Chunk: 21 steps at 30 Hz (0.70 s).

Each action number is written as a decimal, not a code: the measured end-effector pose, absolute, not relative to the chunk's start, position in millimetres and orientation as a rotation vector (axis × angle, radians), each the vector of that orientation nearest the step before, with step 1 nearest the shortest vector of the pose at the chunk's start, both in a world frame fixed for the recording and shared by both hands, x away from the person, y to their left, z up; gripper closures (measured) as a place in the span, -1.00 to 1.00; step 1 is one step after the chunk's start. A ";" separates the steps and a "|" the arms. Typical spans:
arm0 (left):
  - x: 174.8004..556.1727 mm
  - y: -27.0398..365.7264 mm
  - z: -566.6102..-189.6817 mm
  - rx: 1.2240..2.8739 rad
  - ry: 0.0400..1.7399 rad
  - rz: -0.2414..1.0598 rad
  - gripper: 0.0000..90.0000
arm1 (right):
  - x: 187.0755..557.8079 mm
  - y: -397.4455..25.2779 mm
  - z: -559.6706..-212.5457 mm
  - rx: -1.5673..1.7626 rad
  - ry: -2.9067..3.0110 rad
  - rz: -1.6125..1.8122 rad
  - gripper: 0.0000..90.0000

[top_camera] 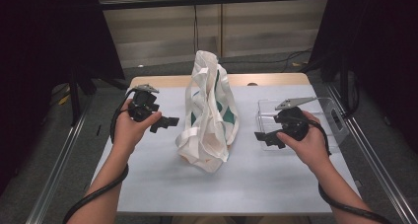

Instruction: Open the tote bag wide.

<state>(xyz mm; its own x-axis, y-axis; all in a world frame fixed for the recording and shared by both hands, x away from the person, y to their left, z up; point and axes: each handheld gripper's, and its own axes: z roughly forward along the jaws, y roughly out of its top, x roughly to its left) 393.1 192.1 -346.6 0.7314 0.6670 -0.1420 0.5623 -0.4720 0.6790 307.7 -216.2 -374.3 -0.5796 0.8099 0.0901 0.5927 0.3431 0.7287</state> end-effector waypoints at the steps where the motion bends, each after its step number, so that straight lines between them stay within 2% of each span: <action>1: 394.9 190.1 -345.8 2.193 0.924 0.178 -0.98 | 310.7 -214.9 -372.4 1.247 2.318 1.072 -0.85; 21: 403.1 186.1 -340.5 2.201 0.921 0.186 -0.98 | 344.5 -196.9 -361.2 1.256 2.300 1.096 -0.85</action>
<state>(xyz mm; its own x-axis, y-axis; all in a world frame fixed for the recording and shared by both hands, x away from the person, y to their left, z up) 403.1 186.1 -340.5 0.7326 0.6665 -0.1380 0.5605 -0.4758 0.6778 344.5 -196.9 -361.2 -0.5725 0.8146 0.0934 0.5857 0.3266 0.7418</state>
